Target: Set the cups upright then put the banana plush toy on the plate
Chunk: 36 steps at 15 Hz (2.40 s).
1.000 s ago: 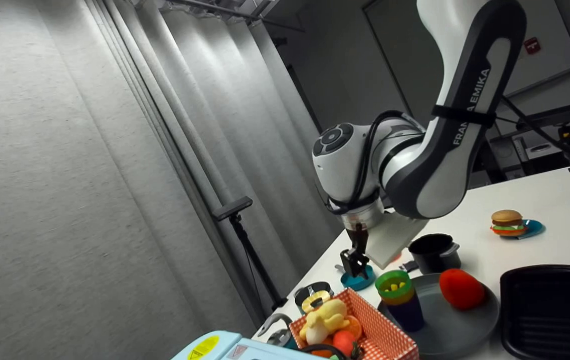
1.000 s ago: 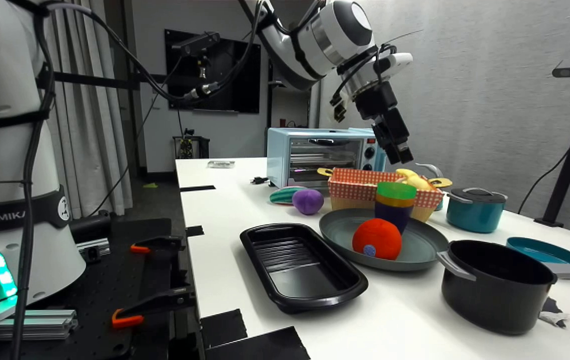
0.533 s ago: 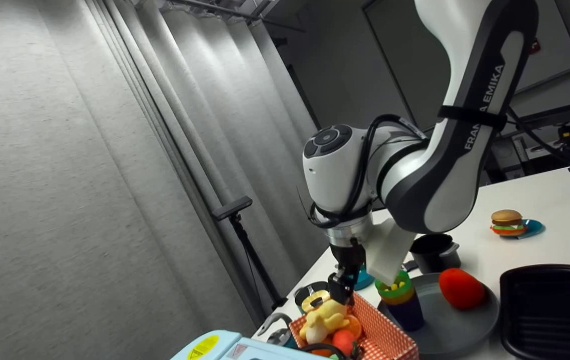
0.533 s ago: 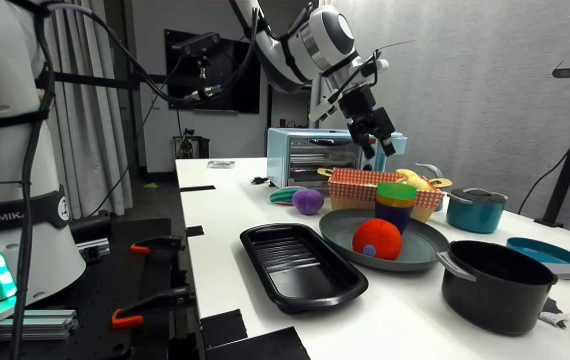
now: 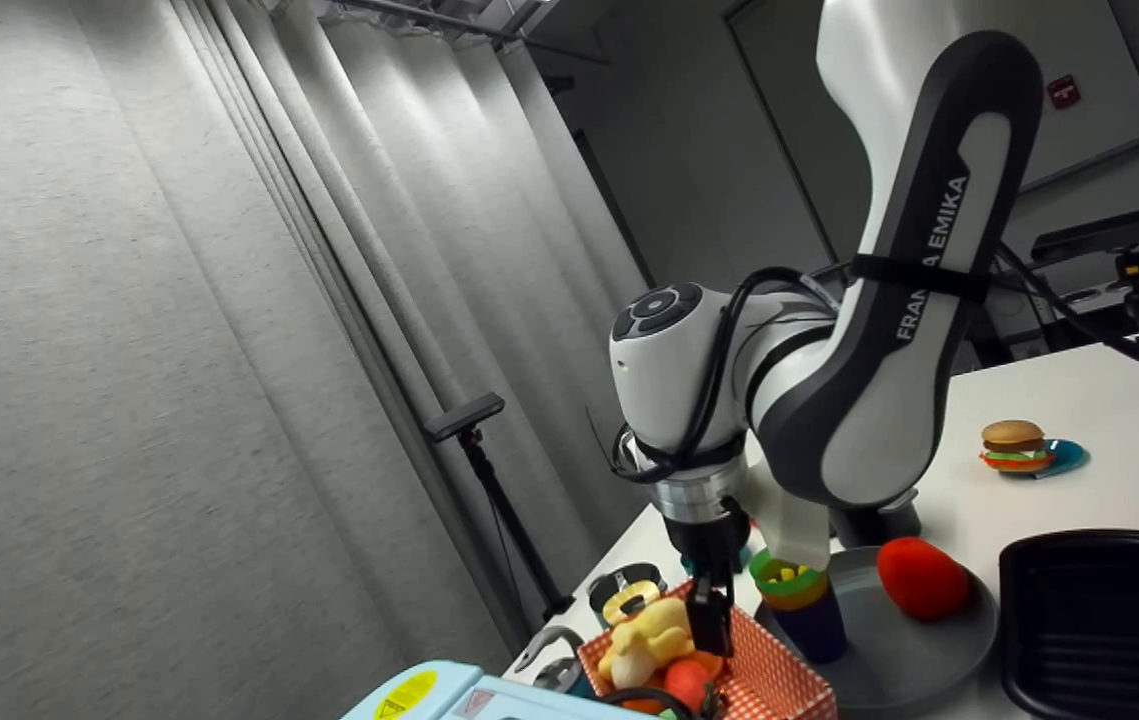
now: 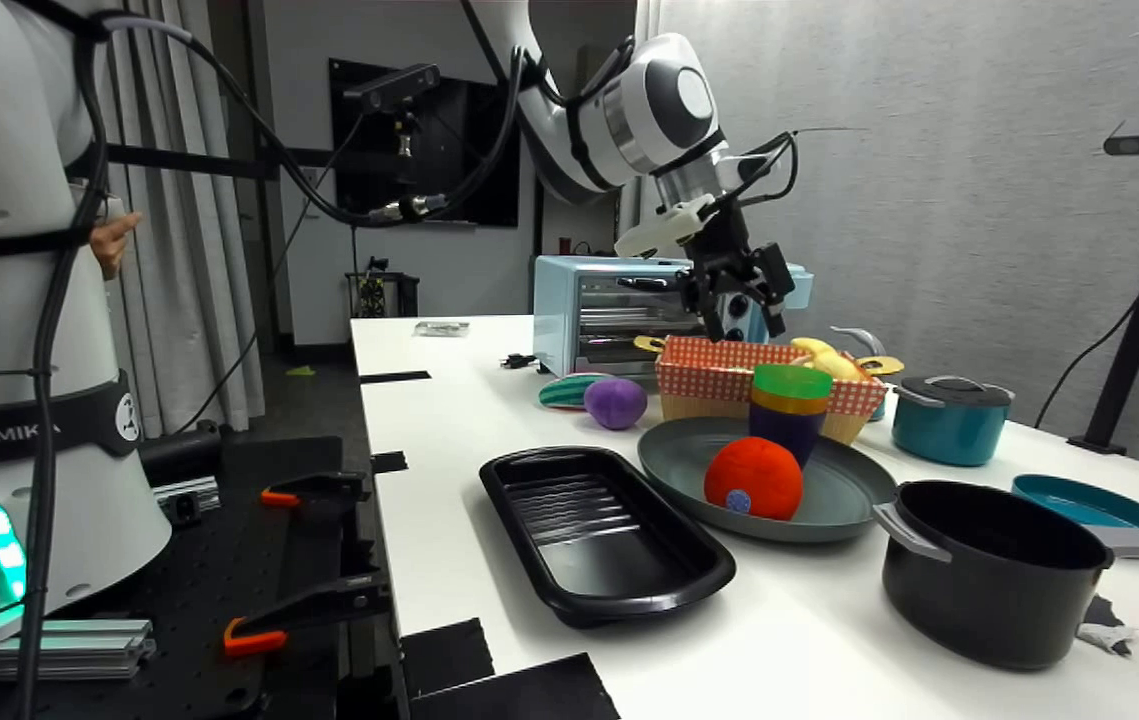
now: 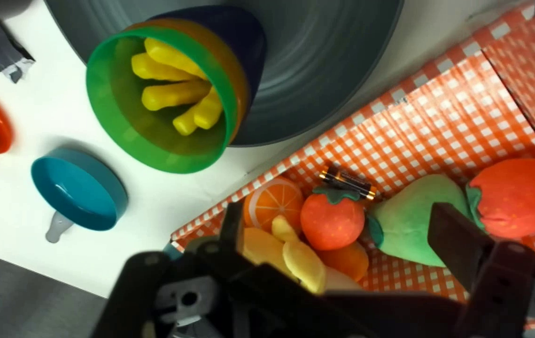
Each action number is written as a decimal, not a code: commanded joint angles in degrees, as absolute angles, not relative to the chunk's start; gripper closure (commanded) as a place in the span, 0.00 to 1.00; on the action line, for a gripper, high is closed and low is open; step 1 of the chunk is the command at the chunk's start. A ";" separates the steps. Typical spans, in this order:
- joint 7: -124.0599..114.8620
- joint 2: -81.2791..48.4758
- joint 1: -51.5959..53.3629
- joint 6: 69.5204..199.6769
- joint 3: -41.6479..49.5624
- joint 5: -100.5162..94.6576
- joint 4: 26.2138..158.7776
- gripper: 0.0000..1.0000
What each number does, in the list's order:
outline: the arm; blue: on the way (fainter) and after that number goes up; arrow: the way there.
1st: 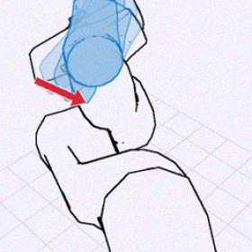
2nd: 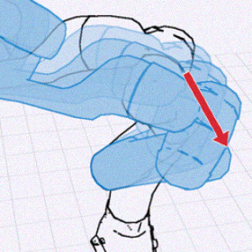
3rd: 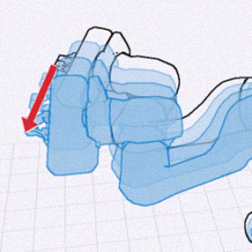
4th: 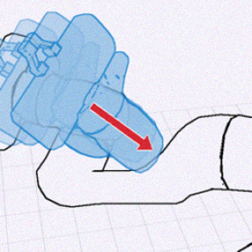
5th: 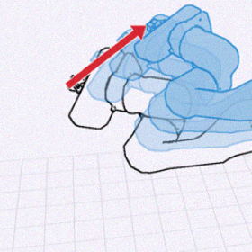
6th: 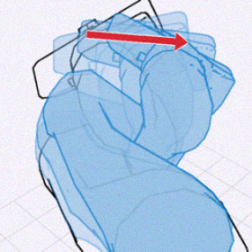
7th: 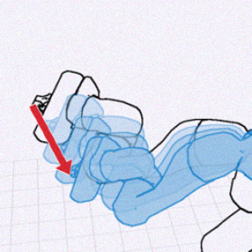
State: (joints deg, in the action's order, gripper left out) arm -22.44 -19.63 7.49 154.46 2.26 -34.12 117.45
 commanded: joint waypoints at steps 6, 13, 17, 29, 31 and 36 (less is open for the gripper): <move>-12.38 -22.48 8.55 154.56 3.90 -29.87 114.03 0.00; -12.21 -22.72 8.56 154.56 3.91 -29.85 113.74 0.00; -13.53 -23.06 9.30 154.49 5.08 -31.65 113.23 0.00; -13.01 -32.48 10.49 155.80 7.38 -33.27 101.15 0.00; -12.49 -33.93 10.33 155.66 6.92 -31.98 99.99 0.00; -13.43 -37.33 11.88 154.22 7.58 -29.67 97.23 0.00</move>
